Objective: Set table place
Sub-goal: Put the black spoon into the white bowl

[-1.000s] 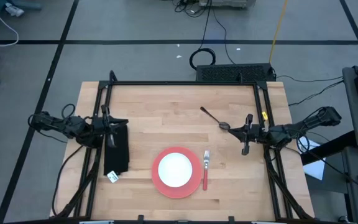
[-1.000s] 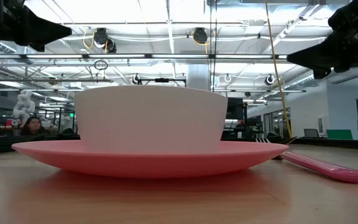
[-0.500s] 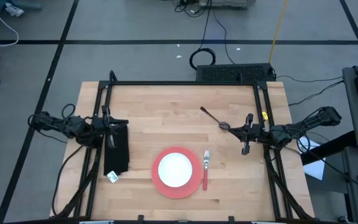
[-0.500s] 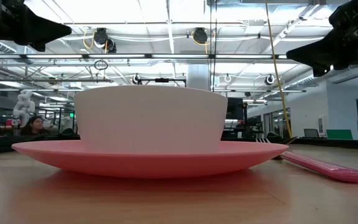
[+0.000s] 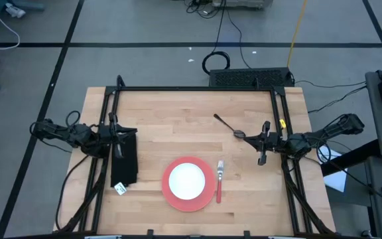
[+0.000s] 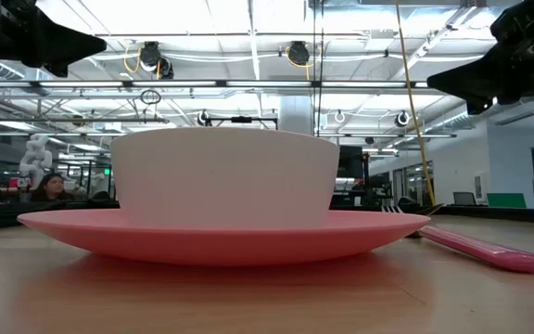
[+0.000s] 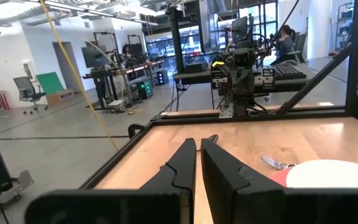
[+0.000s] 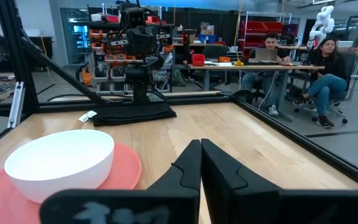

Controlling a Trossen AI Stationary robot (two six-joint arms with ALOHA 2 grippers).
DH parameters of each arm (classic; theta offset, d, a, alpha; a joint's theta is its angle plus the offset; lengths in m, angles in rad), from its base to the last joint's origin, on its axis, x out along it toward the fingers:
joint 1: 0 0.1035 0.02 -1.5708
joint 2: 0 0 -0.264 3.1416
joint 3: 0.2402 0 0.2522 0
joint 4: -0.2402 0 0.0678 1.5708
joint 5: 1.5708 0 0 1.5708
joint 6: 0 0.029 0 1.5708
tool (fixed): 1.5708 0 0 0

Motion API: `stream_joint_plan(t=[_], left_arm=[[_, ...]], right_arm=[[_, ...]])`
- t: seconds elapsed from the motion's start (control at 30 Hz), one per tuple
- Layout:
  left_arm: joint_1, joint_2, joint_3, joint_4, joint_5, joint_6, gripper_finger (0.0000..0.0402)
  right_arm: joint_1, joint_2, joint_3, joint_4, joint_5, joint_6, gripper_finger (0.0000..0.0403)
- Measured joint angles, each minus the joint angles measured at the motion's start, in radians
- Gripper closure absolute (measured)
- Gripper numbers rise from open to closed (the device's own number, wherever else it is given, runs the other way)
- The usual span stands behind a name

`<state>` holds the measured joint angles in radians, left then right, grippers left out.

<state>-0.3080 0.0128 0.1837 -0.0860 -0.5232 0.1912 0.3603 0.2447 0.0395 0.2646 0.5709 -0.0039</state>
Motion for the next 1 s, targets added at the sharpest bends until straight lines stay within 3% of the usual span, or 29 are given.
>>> stream_joint_plan(t=[0.17, 0.3, 0.6, 0.9, 1.0], left_arm=[[0.0, 0.0, 0.0, 0.0, 0.0, -0.01, 0.0371], [0.0, 0.0, 0.0, 0.0, 0.0, -0.009, 0.0371], [0.0, 0.0, 0.0, 0.0, 0.0, -0.011, 0.0371], [0.0, 0.0, 0.0, -0.07, -0.009, -0.045, 0.0371], [-0.001, 0.0, -0.001, -0.1, -0.092, -0.118, 0.0371]], right_arm=[[0.0, 0.011, 0.0, 0.0, 0.002, 0.021, 0.0403], [-0.013, 0.052, 0.0, 0.0, 0.059, 0.137, 0.0403], [-0.102, 0.254, 0.024, 0.022, 0.056, 0.279, 0.0403], [-0.179, 0.384, 0.101, 0.067, 0.053, 0.249, 0.0403], [-0.185, 0.383, 0.104, 0.102, 0.053, 0.231, 0.0403]])
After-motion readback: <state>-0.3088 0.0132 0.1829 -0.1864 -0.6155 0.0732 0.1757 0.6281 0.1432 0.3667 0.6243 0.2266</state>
